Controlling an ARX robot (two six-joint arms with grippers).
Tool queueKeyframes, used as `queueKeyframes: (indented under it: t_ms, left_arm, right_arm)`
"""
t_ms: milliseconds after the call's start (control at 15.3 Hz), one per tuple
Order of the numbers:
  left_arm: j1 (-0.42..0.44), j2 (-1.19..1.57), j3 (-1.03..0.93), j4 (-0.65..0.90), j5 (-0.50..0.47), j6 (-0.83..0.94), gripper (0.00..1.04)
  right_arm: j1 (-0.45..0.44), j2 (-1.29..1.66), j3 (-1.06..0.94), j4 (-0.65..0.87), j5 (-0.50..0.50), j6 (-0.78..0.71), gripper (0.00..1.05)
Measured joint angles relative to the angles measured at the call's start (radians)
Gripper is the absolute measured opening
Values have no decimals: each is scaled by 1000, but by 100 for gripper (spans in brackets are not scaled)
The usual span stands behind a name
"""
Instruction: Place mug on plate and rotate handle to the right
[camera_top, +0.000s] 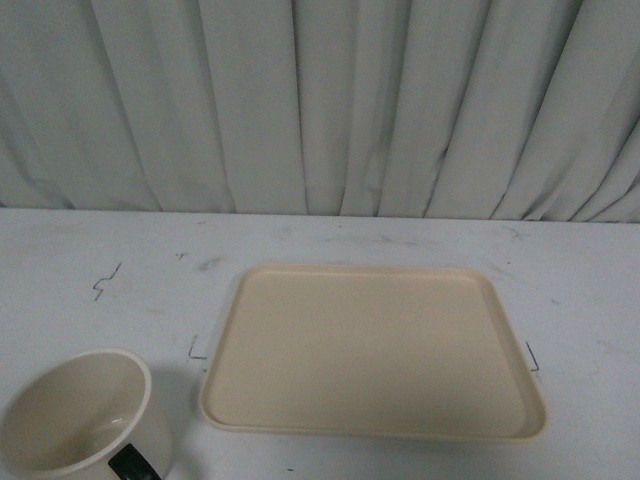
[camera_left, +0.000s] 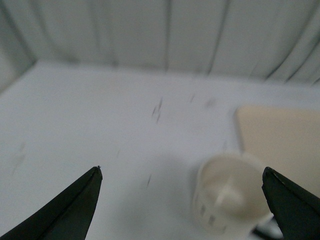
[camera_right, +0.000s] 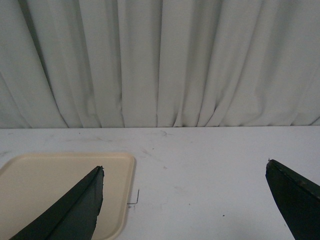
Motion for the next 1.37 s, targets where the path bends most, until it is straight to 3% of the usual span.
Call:
queueKeyframes:
  t_ms: [131,196,327,523,850,1374]
  left_arm:
    - [95,208,122,-107,-5,-42,98]
    - [156,296,174,-131,40,-65,98]
    - [177,539,288,-98,192,-88,98]
    - [137,780,362,-82,294,-99,98]
    - [89,1093,416,0,315,-57,98]
    - [76,1339,477,153,224,-35,98]
  right_arm:
    - [0,0,0,3,-3,0,98]
    - [-1,0,0,0,-3,0,98]
    - [0,0,0,2,-3,0,98]
    - [0,0,0,0,-3,0,98]
    - [0,0,0,1,-3,0,98]
    - [0,0,0,1,-3,0,98]
